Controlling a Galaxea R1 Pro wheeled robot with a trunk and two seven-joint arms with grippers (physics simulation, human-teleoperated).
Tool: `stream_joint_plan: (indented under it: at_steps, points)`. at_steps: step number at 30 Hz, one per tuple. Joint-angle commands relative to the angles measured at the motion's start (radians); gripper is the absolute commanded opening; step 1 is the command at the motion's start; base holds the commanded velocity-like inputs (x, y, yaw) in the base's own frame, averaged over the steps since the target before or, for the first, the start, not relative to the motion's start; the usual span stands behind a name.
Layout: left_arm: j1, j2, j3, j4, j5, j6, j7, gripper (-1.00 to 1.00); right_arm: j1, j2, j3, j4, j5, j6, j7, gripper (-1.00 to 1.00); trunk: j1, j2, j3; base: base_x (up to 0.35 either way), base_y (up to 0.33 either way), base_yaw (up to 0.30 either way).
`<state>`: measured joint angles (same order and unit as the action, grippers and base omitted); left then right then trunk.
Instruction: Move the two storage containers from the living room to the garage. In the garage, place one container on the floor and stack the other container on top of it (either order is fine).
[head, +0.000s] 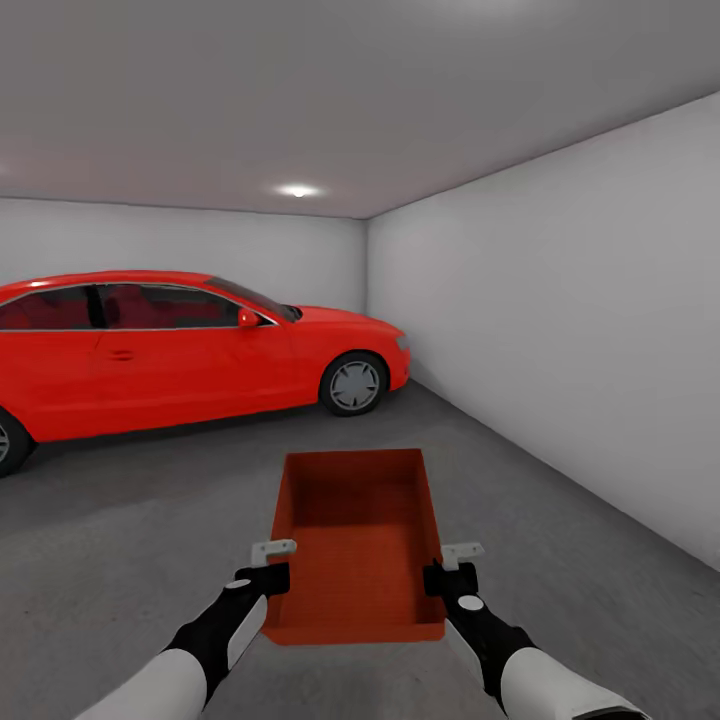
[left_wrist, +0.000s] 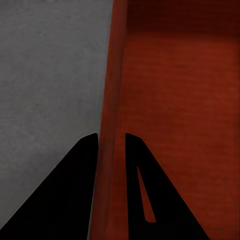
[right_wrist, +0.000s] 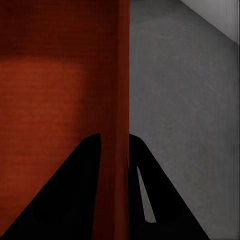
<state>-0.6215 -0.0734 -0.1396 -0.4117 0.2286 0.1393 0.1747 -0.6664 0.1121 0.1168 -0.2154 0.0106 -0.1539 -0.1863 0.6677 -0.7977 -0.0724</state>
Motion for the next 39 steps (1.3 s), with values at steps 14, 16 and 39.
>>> stream_joint_plan:
  at_steps: [14, 16, 39]
  points:
    - [-0.001, 0.0, 0.012, -0.006, 0.008, -0.037, 0.014, -1.0, -0.002, 0.014, -0.034, 0.003, -0.03, -0.001, -0.002, -1.0, 0.001, -0.001, -0.002, 0.322, 0.0, -0.286]
    - [0.0, 0.0, 0.012, -0.006, 0.008, -0.037, 0.014, -1.0, -0.001, 0.014, -0.034, 0.003, -0.03, -0.001, -0.002, -1.0, 0.001, -0.001, -0.002, 0.322, 0.0, -0.286]
    - [-0.001, 0.0, 0.013, -0.007, 0.006, -0.037, 0.014, -1.0, -0.001, 0.014, -0.034, 0.002, -0.031, -0.001, -0.002, -1.0, 0.001, -0.001, -0.002, 0.322, 0.0, -0.286]
